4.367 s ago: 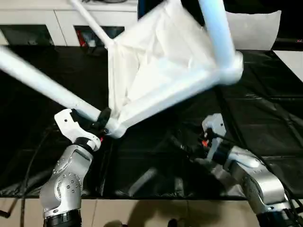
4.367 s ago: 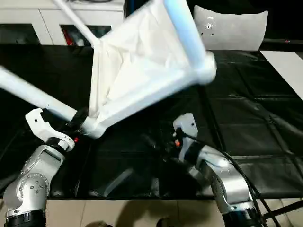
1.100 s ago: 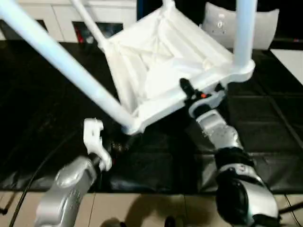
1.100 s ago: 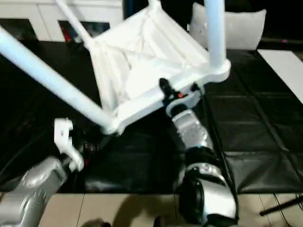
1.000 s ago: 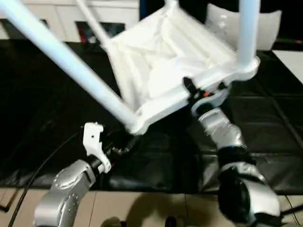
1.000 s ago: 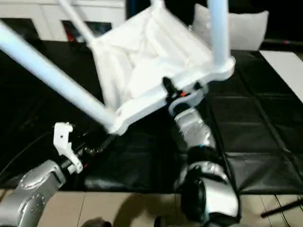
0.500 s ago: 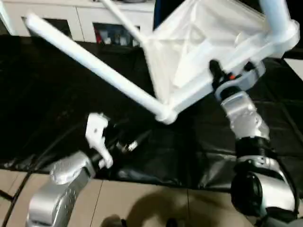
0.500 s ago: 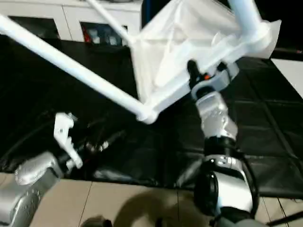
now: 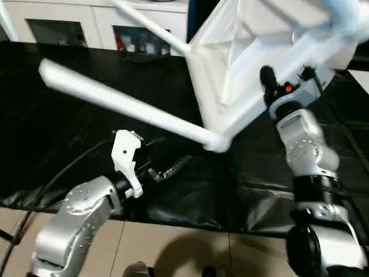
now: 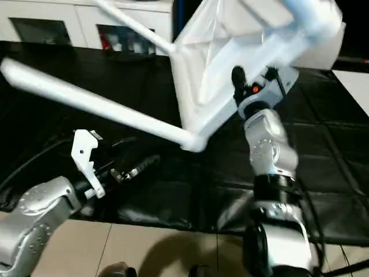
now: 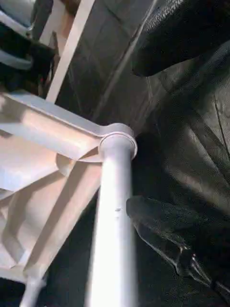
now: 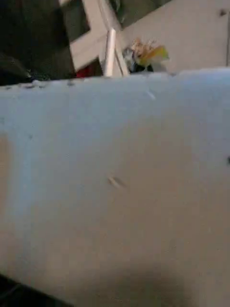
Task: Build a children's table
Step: Flip table
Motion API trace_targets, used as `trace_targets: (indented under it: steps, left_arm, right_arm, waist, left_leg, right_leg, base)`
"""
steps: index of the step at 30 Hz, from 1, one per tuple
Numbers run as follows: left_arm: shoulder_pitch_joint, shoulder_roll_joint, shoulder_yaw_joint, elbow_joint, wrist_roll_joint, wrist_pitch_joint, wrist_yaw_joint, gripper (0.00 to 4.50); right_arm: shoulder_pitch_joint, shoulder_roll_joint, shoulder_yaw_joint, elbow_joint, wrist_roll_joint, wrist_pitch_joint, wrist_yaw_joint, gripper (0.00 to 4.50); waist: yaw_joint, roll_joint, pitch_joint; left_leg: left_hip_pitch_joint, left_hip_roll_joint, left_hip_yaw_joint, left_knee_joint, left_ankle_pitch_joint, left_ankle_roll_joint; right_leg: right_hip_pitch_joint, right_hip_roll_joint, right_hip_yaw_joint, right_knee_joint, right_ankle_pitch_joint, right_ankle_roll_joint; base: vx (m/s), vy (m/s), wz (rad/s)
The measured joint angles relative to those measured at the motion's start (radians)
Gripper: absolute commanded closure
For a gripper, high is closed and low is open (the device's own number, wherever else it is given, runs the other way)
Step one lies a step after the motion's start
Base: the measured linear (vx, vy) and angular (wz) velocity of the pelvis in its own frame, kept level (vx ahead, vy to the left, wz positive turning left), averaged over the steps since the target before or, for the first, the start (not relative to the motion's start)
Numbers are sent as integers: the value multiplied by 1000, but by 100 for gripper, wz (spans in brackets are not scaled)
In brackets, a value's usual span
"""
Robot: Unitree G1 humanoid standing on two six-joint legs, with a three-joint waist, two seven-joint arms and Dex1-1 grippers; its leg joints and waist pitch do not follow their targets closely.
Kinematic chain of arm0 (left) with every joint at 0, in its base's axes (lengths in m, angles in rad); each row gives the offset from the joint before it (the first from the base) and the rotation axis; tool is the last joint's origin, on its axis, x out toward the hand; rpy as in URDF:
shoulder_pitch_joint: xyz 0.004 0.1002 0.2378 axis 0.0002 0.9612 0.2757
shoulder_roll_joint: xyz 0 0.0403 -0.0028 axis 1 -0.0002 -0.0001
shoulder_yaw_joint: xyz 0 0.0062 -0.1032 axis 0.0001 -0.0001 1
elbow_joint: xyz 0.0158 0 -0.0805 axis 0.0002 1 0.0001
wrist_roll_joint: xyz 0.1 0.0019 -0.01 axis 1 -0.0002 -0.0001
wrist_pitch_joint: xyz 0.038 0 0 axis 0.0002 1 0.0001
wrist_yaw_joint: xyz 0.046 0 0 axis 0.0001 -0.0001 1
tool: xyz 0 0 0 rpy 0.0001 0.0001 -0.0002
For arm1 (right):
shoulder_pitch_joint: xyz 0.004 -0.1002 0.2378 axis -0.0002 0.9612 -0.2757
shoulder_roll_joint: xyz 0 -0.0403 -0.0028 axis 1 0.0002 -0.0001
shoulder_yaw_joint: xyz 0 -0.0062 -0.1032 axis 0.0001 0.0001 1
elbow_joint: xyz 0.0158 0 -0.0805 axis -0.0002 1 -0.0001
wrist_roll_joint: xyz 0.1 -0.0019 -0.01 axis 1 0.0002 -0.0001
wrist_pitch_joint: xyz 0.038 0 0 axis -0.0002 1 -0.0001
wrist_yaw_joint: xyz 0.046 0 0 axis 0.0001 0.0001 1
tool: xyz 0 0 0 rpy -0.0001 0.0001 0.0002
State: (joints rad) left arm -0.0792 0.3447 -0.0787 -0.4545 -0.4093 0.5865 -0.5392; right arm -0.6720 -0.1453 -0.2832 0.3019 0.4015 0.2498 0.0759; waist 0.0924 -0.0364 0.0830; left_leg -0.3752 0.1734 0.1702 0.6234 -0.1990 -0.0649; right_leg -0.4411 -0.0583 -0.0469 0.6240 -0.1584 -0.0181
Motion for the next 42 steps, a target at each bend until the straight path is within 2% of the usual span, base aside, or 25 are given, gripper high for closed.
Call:
trace_targets:
  steps: [2, 12, 15, 19, 21, 26, 36, 42]
  left_arm:
    - [-2, 10, -3, -34, -11, 24, -1, 0]
    - [6, 16, -8, -73, -26, 80, 26, 0]
    - [5, 19, -8, -87, -26, 94, 34, 0]
    - [-2, 27, -8, -93, -18, 96, 54, 0]
    - [-11, 25, -8, -93, -12, 96, 65, 0]
    - [-77, 71, -15, -92, 79, 75, 97, 0]
    - [-223, 128, -30, -136, 184, 37, 118, 0]
    - [-258, 160, -48, -133, 265, -27, 133, 0]
  right_arm:
    - [22, 0, 9, -48, -21, 12, -31, 256]
    - [133, 5, 32, -251, -94, 61, -155, 256]
    - [154, 1, 58, -298, -120, 88, -168, 256]
    - [163, -15, 97, -326, -138, 110, -150, 256]
    - [164, -18, 103, -331, -140, 119, -136, 257]
    - [182, -41, 121, -382, -143, 164, -119, 257]
    - [203, -51, 151, -463, -177, 241, -132, 257]
    - [213, -42, 163, -498, -177, 277, -133, 257]
  waist:
    - [-1, -4, -1]
    - [-8, -7, 0]
    - [-15, -8, 0]
    - [-36, -11, 0]
    - [-39, -12, 0]
    - [-41, -17, 0]
    - [-46, -21, 0]
    - [-55, -24, 0]
  left_leg:
    - [-1, 0, 0, 0, 0, 0]
    - [0, 0, 0, -3, 0, 0]
    - [1, 0, 0, -3, 0, 0]
    - [2, 0, 0, -3, 0, 0]
    - [1, 0, 0, -3, 0, 0]
    - [0, 0, -1, -3, 0, 0]
    - [0, 0, -1, -3, 0, 0]
    - [0, 0, -1, -3, 0, 0]
  right_leg:
    - [1, 0, 0, -3, 0, 1]
    - [4, 1, 1, -9, 2, 4]
    - [4, 1, 1, -9, 2, 4]
    - [5, 1, 1, -10, 2, 4]
    - [5, 1, 1, -11, 3, 5]
    - [5, 1, 1, -12, 4, 7]
    - [5, 1, 1, -11, 4, 7]
    - [6, 1, 1, -12, 4, 7]
  base:
    - [0, 0, 0]
    - [0, 0, 0]
    - [0, 0, 0]
    - [0, 0, 0]
    - [0, 0, 0]
    - [0, 0, 0]
    - [0, 0, 0]
    - [0, 0, 0]
